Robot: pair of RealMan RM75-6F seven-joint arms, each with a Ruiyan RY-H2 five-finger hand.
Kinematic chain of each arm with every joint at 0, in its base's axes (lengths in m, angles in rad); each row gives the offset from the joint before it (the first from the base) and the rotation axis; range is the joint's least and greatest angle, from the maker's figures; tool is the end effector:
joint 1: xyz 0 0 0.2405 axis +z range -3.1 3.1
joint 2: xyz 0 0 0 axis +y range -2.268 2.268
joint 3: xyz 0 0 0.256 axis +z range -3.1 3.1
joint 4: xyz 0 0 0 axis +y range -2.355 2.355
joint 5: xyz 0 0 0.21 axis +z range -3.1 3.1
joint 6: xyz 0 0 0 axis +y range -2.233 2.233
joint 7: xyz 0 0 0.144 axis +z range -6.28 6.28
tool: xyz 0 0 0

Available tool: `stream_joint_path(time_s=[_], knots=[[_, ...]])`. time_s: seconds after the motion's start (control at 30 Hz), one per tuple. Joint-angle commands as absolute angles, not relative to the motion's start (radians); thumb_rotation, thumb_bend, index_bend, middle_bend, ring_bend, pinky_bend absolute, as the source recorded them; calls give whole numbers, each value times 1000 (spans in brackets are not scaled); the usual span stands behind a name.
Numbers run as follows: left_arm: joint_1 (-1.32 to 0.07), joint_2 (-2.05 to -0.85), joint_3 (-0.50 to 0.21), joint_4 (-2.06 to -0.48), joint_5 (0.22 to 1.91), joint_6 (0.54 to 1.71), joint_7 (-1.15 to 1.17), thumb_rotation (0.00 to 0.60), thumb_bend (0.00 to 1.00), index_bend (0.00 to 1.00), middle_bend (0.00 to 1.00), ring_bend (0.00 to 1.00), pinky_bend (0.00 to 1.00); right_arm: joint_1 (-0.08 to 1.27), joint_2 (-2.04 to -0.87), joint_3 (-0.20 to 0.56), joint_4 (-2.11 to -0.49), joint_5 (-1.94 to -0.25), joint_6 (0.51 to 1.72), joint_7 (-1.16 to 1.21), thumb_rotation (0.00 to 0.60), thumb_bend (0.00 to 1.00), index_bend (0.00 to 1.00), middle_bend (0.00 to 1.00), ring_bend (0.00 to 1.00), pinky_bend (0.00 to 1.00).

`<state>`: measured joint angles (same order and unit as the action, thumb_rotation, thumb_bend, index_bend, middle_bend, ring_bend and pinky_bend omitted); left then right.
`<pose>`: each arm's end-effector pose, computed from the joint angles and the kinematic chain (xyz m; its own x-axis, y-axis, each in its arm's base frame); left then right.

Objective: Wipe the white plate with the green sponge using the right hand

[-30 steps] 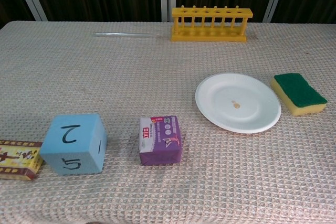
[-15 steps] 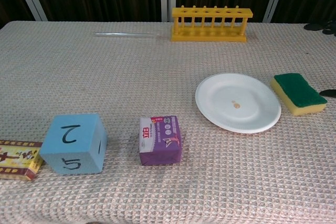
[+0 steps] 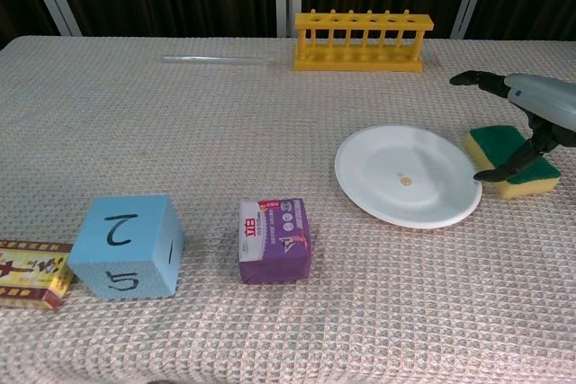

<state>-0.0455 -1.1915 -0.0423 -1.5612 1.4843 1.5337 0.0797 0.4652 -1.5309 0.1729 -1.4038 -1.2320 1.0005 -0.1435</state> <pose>-0.3214 0.1671 0.1466 0.4481 -0.0188 0.8938 0.8934 0.0463 -0.4469 -0.2439 -0.3018 0.0012 0.2983 -0.2986 0.9066 -0.9532 -0.1426 0.2667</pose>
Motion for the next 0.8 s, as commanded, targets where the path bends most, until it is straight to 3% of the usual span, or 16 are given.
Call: stream_joint_path(time_s=[0.03,0.63,0.8], knots=[[-47,-1193,-42,-1560,1487,1533,80,600,10,217,183,167,188,464,-1520,158,-1381,-1208,982,-147,600,8,0,0,0,0],[-73,-1184,-51,-1582,1495,1509,99,600,10,217,184,167,187,443,-1406,158,-1273,-1128,890,-23,600,7,0,1,0,0],[-71,-1179,-52,-1581,1493,1513,92,600,10,217,183,167,188,458,-1373,147,-1314,-1166,863,3,600,29,0,85,0,10]])
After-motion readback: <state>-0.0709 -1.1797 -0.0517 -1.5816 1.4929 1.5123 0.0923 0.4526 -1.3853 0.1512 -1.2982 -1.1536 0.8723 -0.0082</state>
